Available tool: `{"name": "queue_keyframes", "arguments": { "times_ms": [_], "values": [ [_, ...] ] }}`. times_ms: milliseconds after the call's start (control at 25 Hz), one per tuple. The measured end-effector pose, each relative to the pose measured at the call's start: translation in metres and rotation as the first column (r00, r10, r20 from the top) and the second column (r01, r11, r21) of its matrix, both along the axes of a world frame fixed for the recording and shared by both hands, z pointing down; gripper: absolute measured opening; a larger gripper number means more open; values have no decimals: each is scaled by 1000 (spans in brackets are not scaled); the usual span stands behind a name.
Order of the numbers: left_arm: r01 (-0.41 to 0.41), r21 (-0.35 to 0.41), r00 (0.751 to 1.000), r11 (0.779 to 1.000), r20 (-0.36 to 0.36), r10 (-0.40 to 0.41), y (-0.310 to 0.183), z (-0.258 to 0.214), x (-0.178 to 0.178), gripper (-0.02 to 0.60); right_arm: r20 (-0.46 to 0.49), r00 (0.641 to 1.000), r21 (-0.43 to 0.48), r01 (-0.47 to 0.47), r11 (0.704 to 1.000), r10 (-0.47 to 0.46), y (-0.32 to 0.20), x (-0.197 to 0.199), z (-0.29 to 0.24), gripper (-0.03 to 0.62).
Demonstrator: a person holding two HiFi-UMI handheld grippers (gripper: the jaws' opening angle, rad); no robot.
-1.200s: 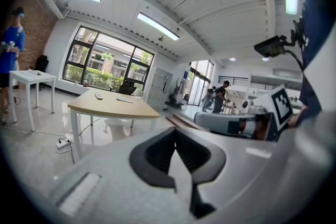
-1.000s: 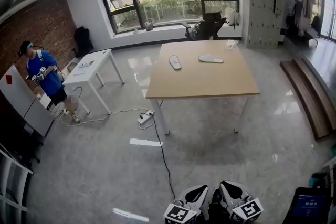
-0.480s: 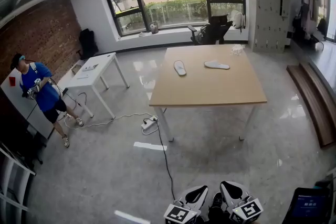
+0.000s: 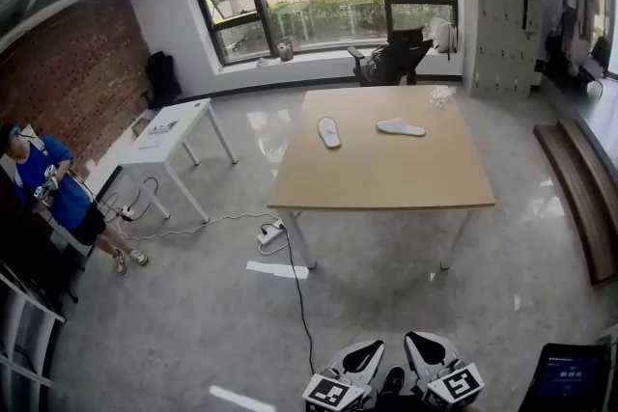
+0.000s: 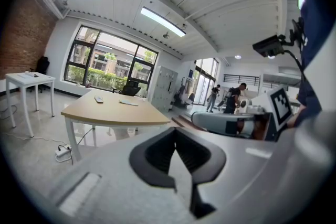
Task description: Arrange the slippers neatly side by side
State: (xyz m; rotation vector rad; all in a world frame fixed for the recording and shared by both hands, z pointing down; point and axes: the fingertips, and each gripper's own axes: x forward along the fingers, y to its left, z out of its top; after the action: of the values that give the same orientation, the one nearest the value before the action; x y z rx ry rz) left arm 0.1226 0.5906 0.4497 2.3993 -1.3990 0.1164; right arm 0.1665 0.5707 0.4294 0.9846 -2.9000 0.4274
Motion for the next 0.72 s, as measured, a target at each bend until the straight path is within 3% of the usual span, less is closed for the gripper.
{"name": "queue_keyframes", "arguments": {
  "times_ms": [480, 720],
  "values": [
    [41, 16, 999, 999, 26, -41, -93, -4, 34, 3, 19, 999, 12, 40, 999, -40, -95, 32, -2, 12],
    [41, 13, 998, 999, 39, -41, -102, -7, 38, 3, 31, 999, 1, 41, 999, -41, -107, 36, -3, 12]
  ]
}}
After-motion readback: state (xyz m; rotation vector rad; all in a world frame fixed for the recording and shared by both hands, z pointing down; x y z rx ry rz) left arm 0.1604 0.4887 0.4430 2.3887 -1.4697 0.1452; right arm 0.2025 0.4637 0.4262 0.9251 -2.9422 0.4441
